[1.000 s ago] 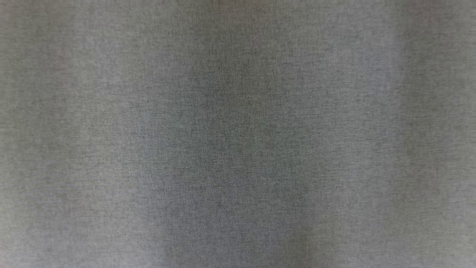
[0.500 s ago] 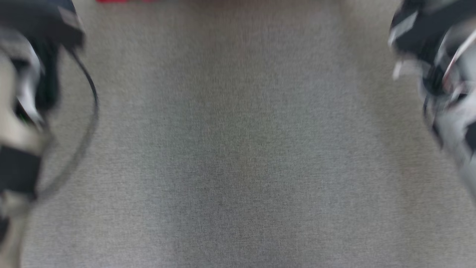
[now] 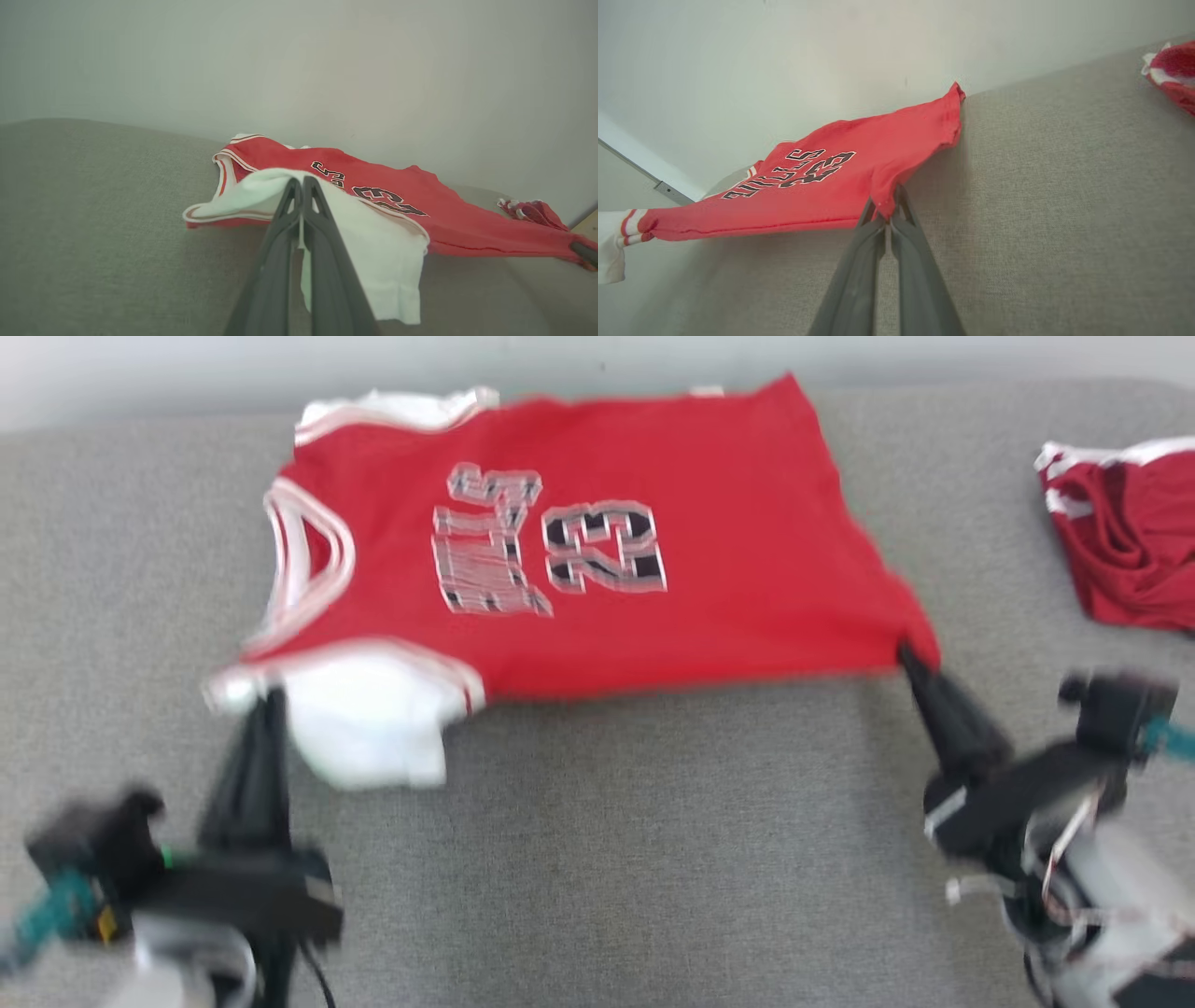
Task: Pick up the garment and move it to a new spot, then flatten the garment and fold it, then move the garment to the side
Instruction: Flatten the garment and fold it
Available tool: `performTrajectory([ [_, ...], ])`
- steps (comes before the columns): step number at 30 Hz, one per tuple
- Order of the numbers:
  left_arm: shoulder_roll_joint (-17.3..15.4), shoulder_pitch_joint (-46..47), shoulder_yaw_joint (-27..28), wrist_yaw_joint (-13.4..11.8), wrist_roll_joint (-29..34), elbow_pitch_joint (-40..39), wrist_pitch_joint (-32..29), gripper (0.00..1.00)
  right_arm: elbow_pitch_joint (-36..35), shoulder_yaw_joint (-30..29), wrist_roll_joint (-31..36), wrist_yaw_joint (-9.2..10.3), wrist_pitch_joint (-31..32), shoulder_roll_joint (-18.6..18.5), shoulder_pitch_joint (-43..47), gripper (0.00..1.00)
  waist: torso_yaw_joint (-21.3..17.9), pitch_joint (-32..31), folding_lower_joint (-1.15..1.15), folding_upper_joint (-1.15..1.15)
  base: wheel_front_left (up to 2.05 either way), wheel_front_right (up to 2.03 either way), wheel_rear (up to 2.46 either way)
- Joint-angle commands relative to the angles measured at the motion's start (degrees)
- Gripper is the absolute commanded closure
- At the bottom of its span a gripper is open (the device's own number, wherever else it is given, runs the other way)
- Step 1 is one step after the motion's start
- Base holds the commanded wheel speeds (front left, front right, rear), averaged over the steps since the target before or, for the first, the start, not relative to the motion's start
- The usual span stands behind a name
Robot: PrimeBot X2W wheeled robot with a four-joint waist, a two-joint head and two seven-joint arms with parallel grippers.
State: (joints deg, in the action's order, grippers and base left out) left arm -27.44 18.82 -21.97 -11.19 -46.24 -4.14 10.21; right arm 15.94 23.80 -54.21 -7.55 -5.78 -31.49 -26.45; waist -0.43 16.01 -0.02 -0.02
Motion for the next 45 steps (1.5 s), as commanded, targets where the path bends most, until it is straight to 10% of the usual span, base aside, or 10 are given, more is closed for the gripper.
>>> performTrajectory([
  [1,0.06,-3.7,-0.24,-0.53,-0.86,-0.74,0.57,1.0,-0.46,-0.96,0.33,0.17,0.2,0.98,3.11,1.0,-0.55,-2.38,0.02,0.02,0.0,0.0,0.0],
  [21,7.4,-29.73,-2.93,0.23,-5.79,5.02,4.5,1.0,-5.95,-18.94,6.66,0.17,6.71,10.3,36.51,1.0,1.11,-11.03,0.02,0.02,0.0,0.0,0.0],
  [45,4.75,-5.77,-4.78,4.75,-1.21,12.6,-3.58,1.0,-7.34,-24.36,11.7,0.17,18.83,17.45,21.07,1.0,0.25,-7.65,0.02,0.02,0.0,0.0,0.0],
])
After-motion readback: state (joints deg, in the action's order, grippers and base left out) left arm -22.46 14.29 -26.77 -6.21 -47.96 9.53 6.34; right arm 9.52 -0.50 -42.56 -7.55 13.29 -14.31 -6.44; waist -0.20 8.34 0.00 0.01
